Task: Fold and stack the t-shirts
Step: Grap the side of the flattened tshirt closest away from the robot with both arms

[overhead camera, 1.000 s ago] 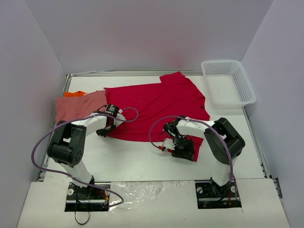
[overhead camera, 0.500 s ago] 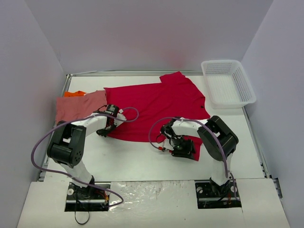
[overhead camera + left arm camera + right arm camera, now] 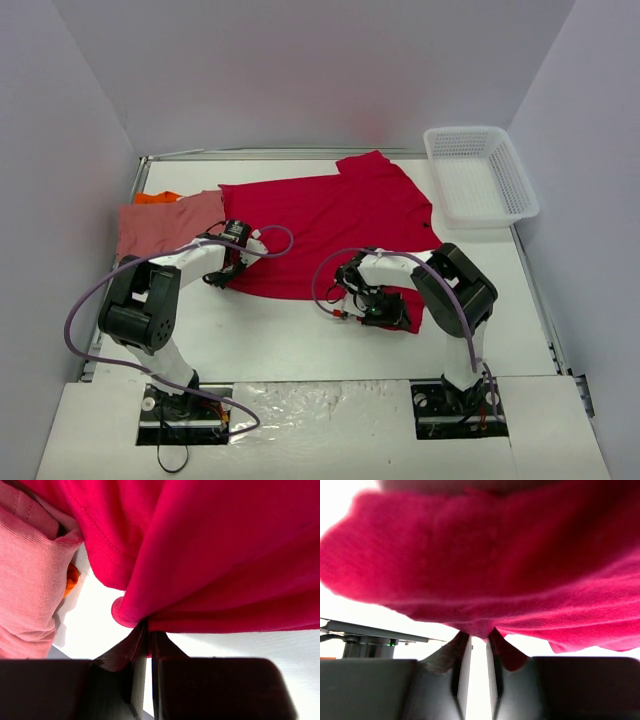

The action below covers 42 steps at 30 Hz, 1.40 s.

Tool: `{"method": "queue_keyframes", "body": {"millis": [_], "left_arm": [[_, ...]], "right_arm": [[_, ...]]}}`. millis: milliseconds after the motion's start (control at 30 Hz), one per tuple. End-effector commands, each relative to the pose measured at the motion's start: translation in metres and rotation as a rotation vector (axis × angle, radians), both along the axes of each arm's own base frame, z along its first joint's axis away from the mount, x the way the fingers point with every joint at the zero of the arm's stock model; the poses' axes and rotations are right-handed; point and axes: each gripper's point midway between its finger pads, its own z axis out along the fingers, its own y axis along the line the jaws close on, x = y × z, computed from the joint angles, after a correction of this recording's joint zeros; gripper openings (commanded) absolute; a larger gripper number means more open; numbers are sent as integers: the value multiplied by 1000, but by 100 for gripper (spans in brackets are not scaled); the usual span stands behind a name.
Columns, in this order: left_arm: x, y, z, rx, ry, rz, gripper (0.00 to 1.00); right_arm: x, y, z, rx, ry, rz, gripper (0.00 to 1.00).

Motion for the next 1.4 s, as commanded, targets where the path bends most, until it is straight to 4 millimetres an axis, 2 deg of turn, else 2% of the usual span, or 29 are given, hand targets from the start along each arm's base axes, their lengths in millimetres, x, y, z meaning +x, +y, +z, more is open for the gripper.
{"method": "queue_keyframes", "body": {"millis": [0, 67, 167, 367, 500, 733, 1000, 1367], "left_arm": [[-7, -6, 5, -38, 1, -1, 2], [-6, -7, 7, -40, -1, -6, 2], [-8, -10, 10, -47, -4, -20, 2], [-10, -19, 25, -93, -30, -48, 2], [-15, -26, 35, -128, -41, -75, 2], [-27, -37, 39, -149, -26, -133, 2], [-40, -38, 44, -168, -17, -168, 2], [-75, -47, 59, -263, 45, -267, 2]], "right_arm": [[5, 36, -34, 164, -21, -41, 11], [2, 38, -24, 176, -7, -45, 8], [9, 44, -6, 220, -47, -43, 1], [11, 51, 16, 282, -110, -72, 0], [6, 52, 26, 308, -112, -90, 0], [-9, 43, 46, 308, -82, -101, 0], [-24, 27, 74, 314, -88, -114, 0], [-35, 13, 97, 331, -80, -160, 0]]}}
